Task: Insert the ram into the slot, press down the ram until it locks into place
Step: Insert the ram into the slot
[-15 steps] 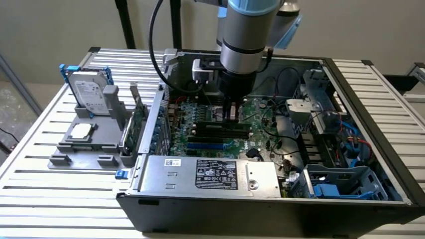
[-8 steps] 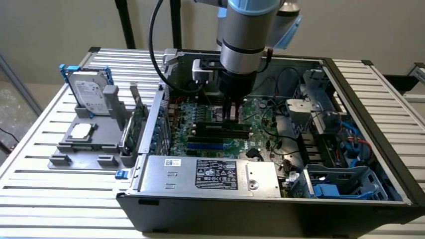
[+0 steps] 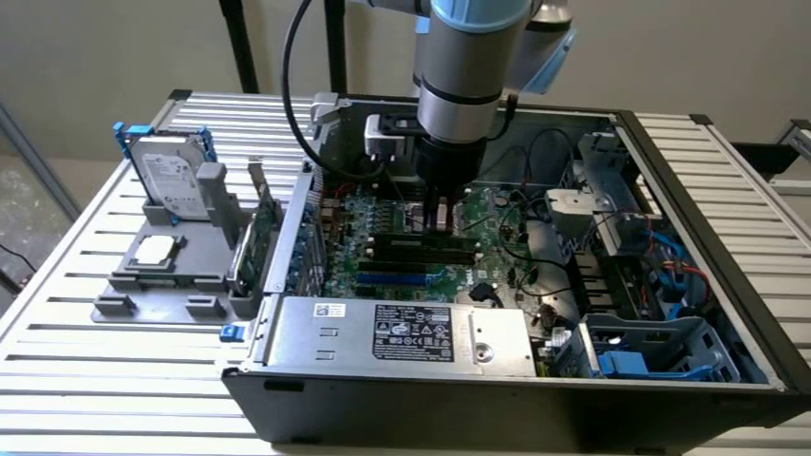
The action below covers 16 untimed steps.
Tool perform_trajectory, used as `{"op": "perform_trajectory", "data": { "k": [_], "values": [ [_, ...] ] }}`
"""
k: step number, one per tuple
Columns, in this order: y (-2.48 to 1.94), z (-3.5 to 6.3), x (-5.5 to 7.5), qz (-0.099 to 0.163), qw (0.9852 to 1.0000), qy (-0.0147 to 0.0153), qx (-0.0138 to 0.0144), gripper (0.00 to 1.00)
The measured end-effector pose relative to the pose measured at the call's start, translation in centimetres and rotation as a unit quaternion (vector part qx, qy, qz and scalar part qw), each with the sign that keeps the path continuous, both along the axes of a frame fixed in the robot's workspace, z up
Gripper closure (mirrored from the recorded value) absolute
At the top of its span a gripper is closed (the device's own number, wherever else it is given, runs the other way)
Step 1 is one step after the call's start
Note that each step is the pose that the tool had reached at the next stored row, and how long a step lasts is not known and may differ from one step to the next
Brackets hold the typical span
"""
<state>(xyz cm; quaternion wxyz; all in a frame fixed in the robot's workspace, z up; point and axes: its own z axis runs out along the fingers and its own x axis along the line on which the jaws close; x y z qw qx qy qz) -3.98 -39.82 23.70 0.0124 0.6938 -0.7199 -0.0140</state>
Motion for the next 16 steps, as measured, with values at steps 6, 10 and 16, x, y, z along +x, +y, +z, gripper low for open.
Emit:
{"op": "perform_trajectory", "data": {
  "k": [6, 10, 16],
  "values": [
    [0.06, -0.11, 0.03, 0.0, 1.0, 0.0, -0.0005, 0.87],
    [0.06, -0.21, 0.08, 0.0, 1.0, 0.0, -0.0033, 0.87],
    [0.06, -0.37, 0.08, 0.001, 1.0, 0.0, -0.0064, 0.87]
  ]
}}
